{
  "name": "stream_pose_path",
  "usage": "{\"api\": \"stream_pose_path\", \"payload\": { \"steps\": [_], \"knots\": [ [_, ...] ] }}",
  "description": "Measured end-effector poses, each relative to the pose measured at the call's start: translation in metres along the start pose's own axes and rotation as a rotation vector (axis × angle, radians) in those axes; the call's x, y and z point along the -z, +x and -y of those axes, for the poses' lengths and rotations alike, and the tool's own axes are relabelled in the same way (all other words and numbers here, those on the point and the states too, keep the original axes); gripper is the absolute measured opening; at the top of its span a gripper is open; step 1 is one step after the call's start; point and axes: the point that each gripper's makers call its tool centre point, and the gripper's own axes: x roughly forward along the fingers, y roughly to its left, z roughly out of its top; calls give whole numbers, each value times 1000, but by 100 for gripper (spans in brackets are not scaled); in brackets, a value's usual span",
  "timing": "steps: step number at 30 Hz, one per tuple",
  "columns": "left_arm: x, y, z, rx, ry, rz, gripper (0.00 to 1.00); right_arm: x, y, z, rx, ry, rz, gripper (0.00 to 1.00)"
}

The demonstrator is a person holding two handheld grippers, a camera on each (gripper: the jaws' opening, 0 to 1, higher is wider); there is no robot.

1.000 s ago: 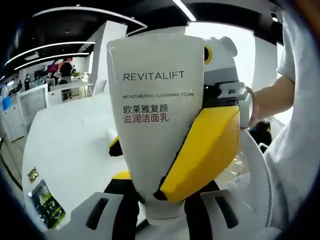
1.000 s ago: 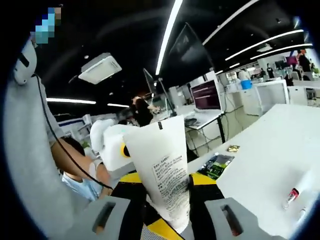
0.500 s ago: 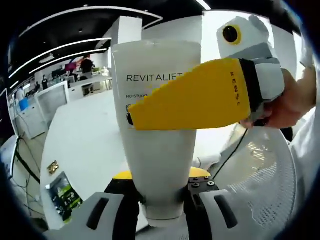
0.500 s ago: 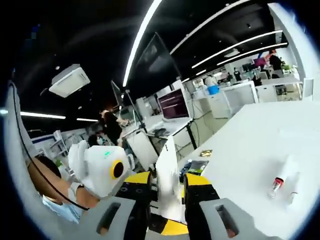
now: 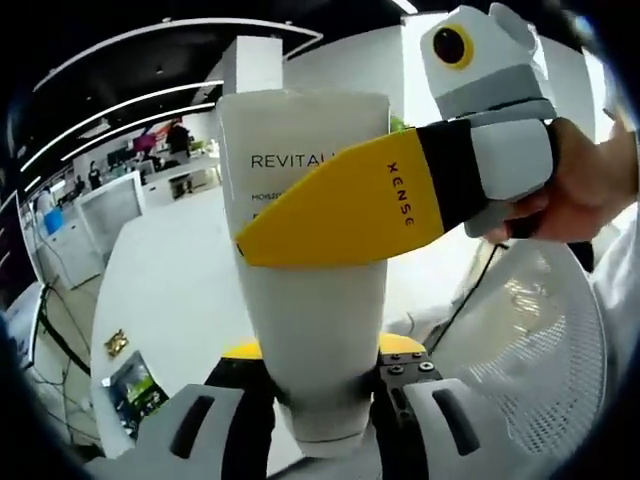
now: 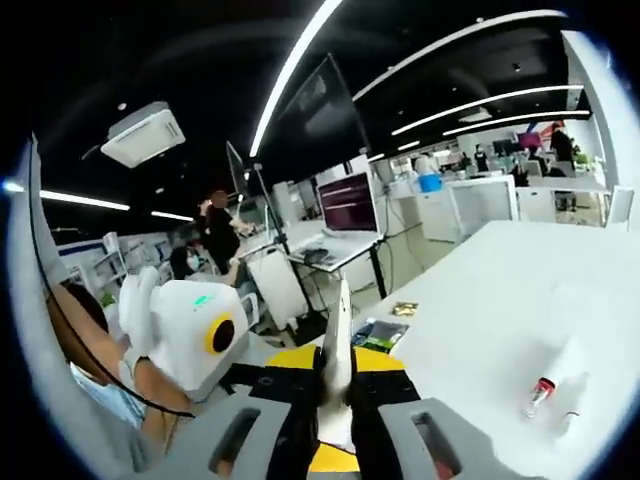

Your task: Arrange the skincare products in the storage area until every visible bottle or jar stands upright without overlapping.

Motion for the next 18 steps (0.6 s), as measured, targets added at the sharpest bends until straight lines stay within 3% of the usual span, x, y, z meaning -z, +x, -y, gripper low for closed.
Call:
{"api": "stream_pose_path", "payload": {
  "steps": [5, 11, 17, 18],
  "knots": [
    [-3, 1, 9, 47, 35, 23, 37, 1, -4, -18, -128, -178, -54, 0],
    [-5, -2, 26, 127, 105, 38, 36, 2, -15, -26, -236, -239, -83, 0],
    [-14, -6, 43, 232, 116, 79, 33, 1, -30, -51, -446, -275, -105, 1],
    [-14, -7, 48, 261, 130, 84, 33, 2, -30, -49, -443, -298, -108, 1]
  ]
}}
